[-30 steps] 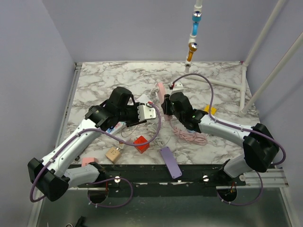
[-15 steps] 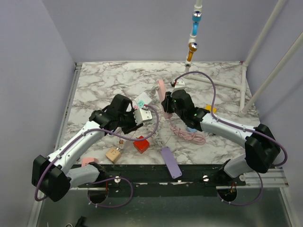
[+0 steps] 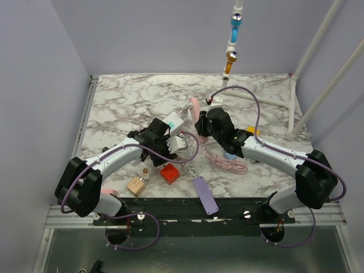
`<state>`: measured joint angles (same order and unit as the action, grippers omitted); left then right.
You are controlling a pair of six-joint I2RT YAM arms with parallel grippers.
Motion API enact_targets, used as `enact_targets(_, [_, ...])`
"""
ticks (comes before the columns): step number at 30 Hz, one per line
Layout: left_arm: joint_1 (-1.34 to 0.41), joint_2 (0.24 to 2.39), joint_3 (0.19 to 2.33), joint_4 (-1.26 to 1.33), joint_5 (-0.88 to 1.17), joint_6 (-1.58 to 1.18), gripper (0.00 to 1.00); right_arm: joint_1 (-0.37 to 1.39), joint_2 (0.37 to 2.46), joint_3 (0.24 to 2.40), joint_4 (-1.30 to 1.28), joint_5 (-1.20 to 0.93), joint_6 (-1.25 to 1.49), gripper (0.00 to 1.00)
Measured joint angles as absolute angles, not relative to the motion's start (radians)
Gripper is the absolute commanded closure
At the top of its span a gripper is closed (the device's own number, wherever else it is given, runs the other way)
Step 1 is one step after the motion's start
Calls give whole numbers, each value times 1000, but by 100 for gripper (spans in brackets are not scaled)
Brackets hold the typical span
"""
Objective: Pull the plug off the socket
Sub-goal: Place the plug at the center of the board, then remove the plug from the socket.
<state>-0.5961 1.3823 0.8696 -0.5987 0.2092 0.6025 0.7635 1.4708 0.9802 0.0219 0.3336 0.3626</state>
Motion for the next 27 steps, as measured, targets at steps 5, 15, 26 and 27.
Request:
enact_targets(5, [-601, 1396, 868, -566, 194, 584, 1, 764, 1457, 980, 11, 324, 367, 99])
enact_targets(15, [-590, 1312, 1037, -665, 205, 559, 1, 759, 1448, 980, 5, 296, 366, 99])
enact_targets(26, [-429, 1295, 1424, -766, 299, 476, 1, 757, 1448, 987, 0, 214, 350, 100])
enact_targets(27, [-429, 1302, 1429, -766, 302, 472, 1, 757, 1448, 994, -4, 202, 345, 99])
